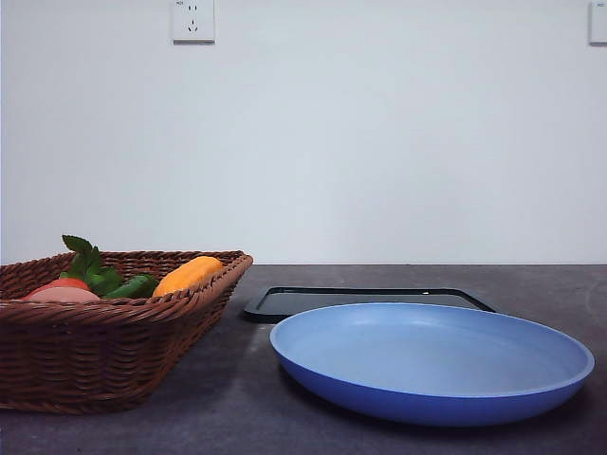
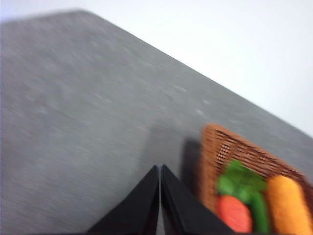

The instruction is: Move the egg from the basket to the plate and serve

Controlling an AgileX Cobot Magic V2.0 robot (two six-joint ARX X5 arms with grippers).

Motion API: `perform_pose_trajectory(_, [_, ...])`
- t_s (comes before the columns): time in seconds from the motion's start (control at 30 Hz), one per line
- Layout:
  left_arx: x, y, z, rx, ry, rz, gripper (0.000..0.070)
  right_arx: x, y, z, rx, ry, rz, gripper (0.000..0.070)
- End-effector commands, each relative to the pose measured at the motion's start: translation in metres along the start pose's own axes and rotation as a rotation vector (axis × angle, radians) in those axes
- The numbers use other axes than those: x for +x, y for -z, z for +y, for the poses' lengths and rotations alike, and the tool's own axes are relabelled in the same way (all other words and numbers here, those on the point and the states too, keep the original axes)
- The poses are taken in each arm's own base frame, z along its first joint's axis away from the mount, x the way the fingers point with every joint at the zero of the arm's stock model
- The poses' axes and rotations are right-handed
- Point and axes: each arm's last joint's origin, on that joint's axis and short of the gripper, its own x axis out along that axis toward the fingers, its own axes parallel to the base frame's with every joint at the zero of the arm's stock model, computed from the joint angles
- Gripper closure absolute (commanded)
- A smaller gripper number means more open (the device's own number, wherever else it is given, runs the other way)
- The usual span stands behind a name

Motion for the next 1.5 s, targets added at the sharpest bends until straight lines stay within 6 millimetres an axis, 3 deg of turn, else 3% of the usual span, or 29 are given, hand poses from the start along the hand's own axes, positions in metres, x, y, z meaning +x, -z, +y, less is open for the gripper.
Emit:
perform_pose_trajectory(0.0, [0.002,0.006,0.002,-0.062,0.023,0.037,0.0700,0.000,-0.001,0.000,0.043,-0.004,-0.010,0.0700])
perform_pose_trajectory(0.23, [-0.002,-0.003,-0.006,-0.061,0.134,0.066,0.0700,-0.003,-0.007,0.004,0.050,-0.007,0.011,0.0700])
perform_pose_trajectory(0.5, [-0.009,-0.026,-0.021,-0.056,0.157,0.145,0.0700,-0.018,-0.038,0.018,0.019,0.025,0.061,0.0700])
perform_pose_trajectory(0.83, [0.000,-0.062,-0.047,0.018,0.274,0.323,0.0700,-0.025,-0.075,0.035,-0.027,0.047,0.175,0.0700])
perform_pose_trajectory(1.17, [0.019,-0.097,-0.077,0.179,0.358,0.595,0.0700,-0.001,-0.093,0.045,-0.048,-0.021,0.440,0.0700])
perform_pose_trajectory(1.47, [0.028,-0.105,-0.099,0.277,0.428,0.738,0.0700,0.035,-0.080,0.043,0.024,-0.165,0.749,0.0696])
